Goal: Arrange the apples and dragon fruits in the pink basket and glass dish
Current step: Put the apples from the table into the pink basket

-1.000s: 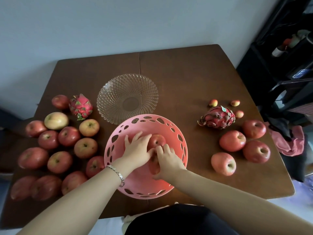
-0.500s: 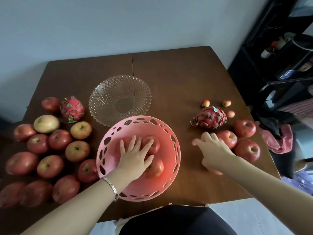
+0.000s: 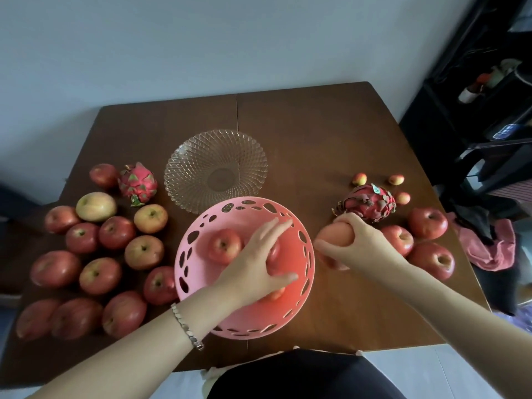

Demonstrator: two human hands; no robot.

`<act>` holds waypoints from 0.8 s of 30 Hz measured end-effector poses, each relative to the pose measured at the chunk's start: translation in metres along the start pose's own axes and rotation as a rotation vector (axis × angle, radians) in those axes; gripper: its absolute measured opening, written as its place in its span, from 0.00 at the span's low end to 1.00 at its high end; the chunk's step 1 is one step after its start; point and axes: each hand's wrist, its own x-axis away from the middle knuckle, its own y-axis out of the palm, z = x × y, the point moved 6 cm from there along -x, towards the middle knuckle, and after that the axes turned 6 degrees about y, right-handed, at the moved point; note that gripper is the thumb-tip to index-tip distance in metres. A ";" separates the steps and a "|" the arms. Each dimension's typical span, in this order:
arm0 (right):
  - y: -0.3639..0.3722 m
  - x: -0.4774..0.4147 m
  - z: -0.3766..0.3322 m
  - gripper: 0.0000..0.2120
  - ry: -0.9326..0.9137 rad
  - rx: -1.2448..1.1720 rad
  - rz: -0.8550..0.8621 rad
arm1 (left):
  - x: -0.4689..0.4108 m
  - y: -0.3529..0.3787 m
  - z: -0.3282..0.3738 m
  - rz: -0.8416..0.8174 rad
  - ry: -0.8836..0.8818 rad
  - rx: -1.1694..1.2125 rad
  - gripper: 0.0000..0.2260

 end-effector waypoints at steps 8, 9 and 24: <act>0.086 0.012 -0.063 0.17 -0.008 -0.238 -0.346 | 0.011 -0.032 -0.005 0.278 -0.145 0.133 0.25; 0.090 0.010 -0.063 0.15 -0.034 -0.214 -0.352 | 0.017 -0.035 -0.019 0.291 -0.202 0.155 0.24; 0.124 -0.011 -0.018 0.26 -0.020 0.330 -0.238 | 0.052 -0.014 -0.098 -0.020 -0.520 -0.360 0.28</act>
